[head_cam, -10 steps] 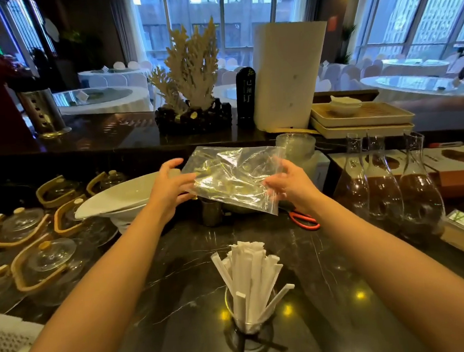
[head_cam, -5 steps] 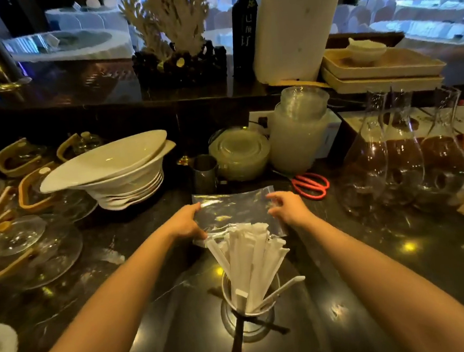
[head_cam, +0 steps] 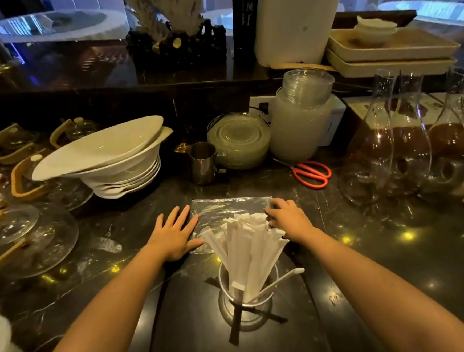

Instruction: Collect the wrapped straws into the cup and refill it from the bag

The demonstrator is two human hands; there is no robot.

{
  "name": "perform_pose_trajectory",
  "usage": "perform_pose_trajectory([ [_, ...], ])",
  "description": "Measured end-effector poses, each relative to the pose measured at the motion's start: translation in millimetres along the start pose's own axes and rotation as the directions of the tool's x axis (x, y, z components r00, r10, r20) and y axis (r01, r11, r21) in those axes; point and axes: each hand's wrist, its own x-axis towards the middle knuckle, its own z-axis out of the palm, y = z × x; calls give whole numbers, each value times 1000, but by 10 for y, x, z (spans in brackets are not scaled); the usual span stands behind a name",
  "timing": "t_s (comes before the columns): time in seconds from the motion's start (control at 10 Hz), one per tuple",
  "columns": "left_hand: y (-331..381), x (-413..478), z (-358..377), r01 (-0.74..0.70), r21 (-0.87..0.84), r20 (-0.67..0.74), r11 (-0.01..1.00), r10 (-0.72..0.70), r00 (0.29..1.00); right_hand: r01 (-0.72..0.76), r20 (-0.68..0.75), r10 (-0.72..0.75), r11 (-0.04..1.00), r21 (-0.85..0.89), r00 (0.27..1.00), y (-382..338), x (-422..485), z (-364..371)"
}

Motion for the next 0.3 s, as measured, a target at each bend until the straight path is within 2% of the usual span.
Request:
perform_pose_trajectory([
  [0.2,31,-125,96,53,-58,-67,997,-57,996,30,109,-18,993,-114,994,-47,-126,-74],
  [0.3,70,-210,9,82,-148,-138,986,-103,985,-2,88,3,1000,-14,996,-72,-197,-179],
])
